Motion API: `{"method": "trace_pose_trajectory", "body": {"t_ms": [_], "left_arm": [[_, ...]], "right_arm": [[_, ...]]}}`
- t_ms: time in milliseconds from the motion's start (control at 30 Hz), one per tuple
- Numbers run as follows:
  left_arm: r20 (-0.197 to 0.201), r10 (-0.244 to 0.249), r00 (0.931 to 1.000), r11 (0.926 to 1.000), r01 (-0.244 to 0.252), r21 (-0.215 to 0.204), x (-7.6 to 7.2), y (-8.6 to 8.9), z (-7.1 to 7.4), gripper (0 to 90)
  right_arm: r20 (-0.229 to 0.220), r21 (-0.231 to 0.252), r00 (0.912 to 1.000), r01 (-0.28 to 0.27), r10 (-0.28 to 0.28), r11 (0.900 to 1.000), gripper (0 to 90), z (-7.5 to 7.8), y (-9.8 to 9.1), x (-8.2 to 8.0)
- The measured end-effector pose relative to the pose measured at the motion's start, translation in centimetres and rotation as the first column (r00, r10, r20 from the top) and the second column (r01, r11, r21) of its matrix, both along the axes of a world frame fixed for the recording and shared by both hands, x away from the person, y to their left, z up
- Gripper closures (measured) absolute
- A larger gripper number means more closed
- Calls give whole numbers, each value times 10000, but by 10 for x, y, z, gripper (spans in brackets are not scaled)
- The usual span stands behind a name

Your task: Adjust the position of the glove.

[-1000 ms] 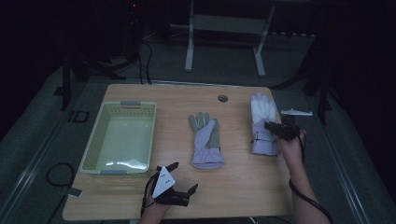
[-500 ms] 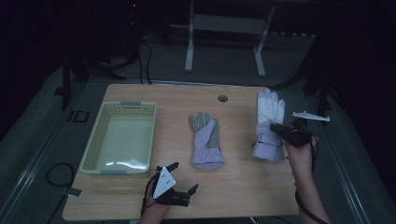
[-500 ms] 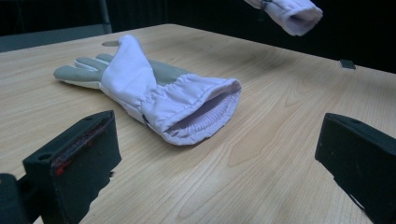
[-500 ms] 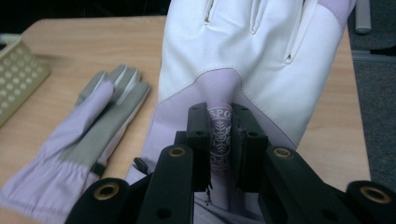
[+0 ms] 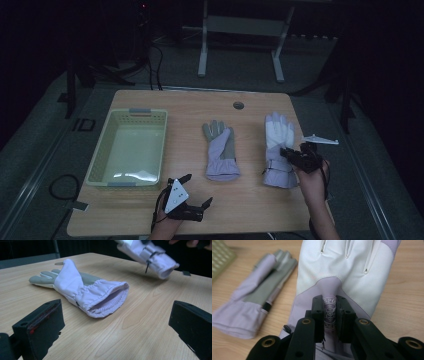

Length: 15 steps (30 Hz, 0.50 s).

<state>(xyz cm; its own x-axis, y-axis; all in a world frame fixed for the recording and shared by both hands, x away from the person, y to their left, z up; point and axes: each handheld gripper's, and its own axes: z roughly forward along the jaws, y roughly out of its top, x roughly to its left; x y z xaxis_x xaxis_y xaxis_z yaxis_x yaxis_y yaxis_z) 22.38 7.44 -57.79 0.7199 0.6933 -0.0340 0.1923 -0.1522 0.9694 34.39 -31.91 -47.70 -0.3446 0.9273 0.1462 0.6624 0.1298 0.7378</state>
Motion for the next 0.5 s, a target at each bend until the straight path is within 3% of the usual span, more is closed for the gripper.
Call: {"method": "trace_pose_trajectory", "body": {"t_ms": [500], "left_arm": [[16,-10,10000,10000,11,-39,0,0,0,0]], "right_arm": [[-879,-373,9959,158,-190,9992,781,-40,12,32]]}}
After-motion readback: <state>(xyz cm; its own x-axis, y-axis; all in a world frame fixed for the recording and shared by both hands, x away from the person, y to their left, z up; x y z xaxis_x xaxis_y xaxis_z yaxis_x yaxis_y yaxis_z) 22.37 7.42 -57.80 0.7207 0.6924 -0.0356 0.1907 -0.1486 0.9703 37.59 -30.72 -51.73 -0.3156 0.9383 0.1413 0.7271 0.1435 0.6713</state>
